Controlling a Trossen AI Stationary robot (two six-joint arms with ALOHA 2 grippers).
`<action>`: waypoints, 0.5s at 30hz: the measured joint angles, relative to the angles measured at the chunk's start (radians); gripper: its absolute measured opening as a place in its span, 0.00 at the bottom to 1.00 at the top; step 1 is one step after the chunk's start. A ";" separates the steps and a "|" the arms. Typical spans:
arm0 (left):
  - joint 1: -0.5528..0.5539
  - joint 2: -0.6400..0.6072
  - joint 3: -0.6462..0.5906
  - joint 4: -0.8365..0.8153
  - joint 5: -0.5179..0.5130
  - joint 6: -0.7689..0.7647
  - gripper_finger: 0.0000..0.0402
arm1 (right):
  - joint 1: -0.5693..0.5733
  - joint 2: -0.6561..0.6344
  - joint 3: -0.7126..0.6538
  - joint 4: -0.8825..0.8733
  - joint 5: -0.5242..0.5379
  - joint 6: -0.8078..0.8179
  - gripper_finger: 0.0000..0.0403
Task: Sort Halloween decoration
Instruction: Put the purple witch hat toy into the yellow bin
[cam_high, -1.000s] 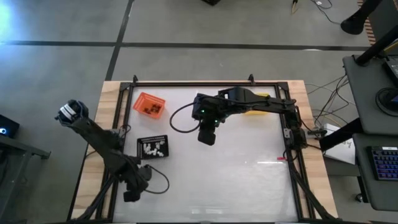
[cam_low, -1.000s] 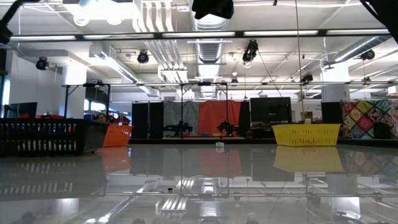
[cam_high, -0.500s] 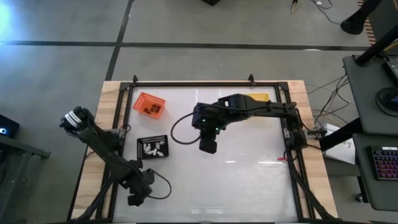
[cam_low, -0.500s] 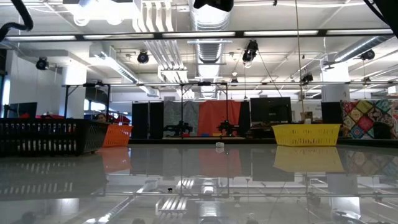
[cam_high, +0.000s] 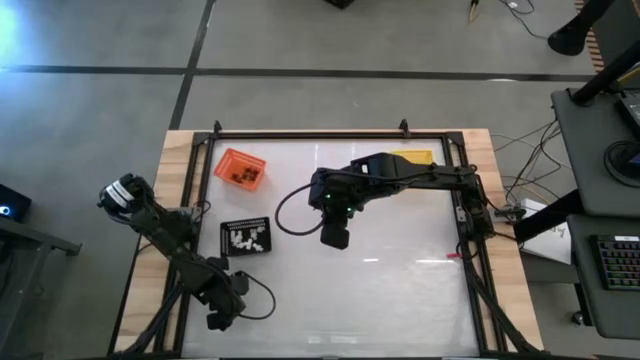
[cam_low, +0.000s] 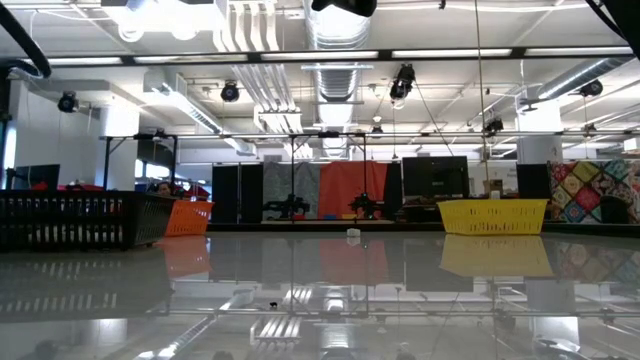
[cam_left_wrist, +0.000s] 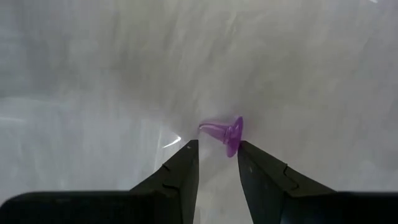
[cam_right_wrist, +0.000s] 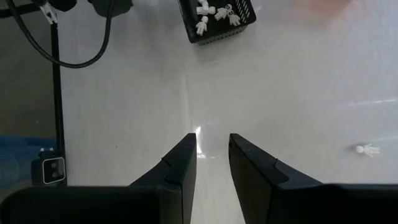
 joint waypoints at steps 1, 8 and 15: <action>0.000 0.000 -0.006 0.007 0.001 -0.001 0.23 | 0.000 0.000 0.000 0.000 0.000 0.000 0.21; 0.000 -0.006 -0.055 0.071 0.009 -0.004 0.23 | 0.000 0.000 0.000 -0.002 0.000 0.000 0.21; 0.000 -0.006 -0.046 0.063 0.005 0.025 0.18 | 0.000 0.000 0.001 -0.004 0.000 -0.001 0.21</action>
